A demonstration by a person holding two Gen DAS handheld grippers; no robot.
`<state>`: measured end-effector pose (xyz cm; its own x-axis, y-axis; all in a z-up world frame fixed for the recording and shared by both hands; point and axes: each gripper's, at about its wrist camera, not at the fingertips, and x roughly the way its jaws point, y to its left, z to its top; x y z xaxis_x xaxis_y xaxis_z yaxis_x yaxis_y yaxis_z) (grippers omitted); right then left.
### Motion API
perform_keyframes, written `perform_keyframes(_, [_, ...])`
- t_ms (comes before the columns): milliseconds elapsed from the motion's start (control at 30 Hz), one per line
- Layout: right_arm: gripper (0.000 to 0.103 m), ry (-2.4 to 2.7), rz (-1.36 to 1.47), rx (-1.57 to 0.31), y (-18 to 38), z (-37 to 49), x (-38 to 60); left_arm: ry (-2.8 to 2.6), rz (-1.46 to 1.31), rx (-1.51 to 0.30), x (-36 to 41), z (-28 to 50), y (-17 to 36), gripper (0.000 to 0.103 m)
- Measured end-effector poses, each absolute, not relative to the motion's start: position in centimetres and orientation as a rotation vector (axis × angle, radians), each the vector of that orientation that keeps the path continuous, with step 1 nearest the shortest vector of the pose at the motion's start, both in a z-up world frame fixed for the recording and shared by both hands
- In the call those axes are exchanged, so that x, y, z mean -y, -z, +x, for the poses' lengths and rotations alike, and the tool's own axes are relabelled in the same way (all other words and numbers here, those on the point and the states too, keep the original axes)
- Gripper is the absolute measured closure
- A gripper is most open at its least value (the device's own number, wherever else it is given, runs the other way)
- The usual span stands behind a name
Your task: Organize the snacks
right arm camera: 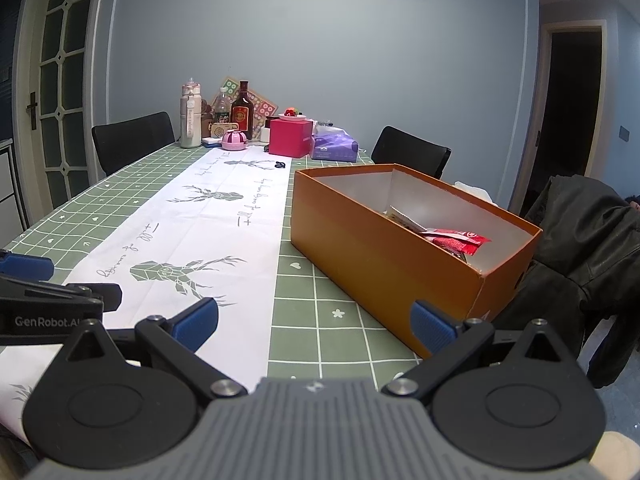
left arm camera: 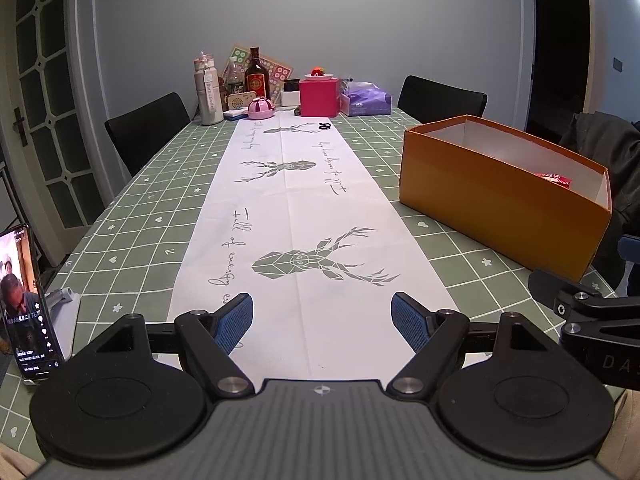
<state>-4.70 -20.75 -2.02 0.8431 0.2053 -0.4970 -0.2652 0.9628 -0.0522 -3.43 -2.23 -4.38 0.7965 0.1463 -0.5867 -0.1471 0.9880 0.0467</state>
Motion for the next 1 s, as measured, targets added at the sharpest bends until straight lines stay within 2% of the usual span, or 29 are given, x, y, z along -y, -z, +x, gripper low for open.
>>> perform_keyframes(1000, [0.003,-0.282,-0.131,-0.521,2.41,-4.88,20.25,-0.169,0.001,-0.618,2.30,-3.86,4.20,0.011])
